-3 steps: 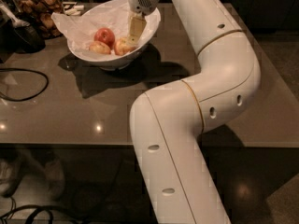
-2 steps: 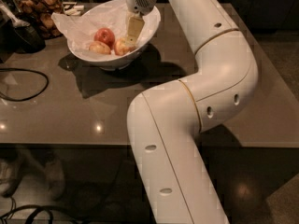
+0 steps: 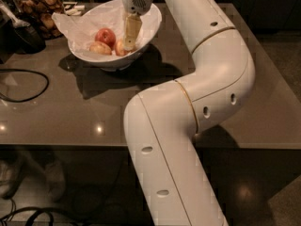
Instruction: Pick apple from white bowl
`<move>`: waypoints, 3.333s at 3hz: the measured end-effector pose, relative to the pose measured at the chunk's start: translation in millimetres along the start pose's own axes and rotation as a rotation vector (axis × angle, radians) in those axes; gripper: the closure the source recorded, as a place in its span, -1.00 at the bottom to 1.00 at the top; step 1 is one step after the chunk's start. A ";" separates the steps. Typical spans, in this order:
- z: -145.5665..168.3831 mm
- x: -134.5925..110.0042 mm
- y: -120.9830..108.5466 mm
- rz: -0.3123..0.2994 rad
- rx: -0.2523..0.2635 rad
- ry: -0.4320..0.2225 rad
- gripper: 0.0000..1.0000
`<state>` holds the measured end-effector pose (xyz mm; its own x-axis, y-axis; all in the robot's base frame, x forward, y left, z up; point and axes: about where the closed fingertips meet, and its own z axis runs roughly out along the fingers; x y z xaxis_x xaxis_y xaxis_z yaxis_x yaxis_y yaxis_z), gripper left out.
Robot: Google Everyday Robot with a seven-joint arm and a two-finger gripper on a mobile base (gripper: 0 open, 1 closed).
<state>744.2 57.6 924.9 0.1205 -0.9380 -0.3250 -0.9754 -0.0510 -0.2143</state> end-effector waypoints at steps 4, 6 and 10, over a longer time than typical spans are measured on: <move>3.2 0.1 0.4 -0.010 -0.006 0.009 -0.36; 9.3 -0.7 0.8 -0.017 -0.016 0.015 -0.38; 32.4 -3.5 2.8 -0.050 -0.055 0.032 -0.34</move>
Offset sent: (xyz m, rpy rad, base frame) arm 0.1070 -0.0240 0.0913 -0.0681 0.1152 0.0400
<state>747.1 71.8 895.6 0.1641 -0.9441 -0.2858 -0.9772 -0.1160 -0.1779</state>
